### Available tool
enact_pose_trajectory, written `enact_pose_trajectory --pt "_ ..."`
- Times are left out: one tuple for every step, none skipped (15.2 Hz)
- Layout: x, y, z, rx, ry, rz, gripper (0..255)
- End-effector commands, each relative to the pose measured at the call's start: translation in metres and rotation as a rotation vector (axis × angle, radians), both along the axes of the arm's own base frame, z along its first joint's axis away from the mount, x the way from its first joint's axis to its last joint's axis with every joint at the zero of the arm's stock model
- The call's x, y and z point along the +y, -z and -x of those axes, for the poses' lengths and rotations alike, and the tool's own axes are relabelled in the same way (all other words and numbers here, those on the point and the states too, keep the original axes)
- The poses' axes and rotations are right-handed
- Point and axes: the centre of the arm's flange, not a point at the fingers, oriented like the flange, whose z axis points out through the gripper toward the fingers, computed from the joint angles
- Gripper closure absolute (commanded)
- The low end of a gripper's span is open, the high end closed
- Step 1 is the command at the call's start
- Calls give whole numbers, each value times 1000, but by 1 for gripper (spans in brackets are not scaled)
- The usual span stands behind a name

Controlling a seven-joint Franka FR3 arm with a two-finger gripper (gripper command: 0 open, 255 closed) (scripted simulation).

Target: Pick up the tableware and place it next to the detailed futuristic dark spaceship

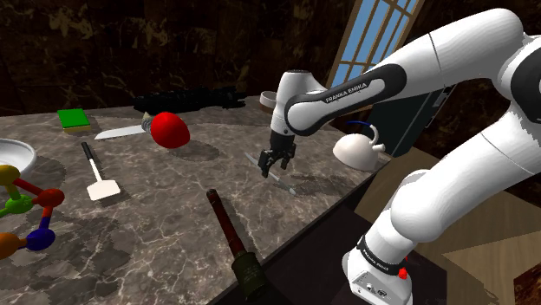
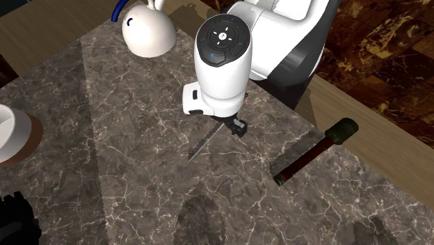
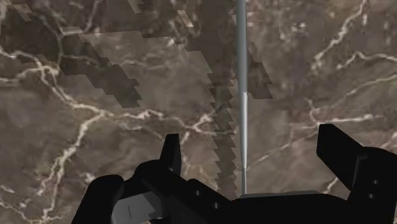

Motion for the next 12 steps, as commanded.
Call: enact_pose_trajectory --pt "0 0 0 0 0 0 0" --pt "0 0 0 0 0 0 0" --pt "0 0 0 0 0 0 255" --pt "0 0 0 0 0 0 255" --pt "0 0 0 0 0 0 255" --pt "0 0 0 0 0 0 255" --pt "0 0 0 0 0 0 255" --pt "0 0 0 0 0 0 255" --pt "0 0 0 0 0 0 255" --pt "0 0 0 0 0 0 255" --pt "0 0 0 0 0 0 255" --pt "0 0 0 0 0 0 255"
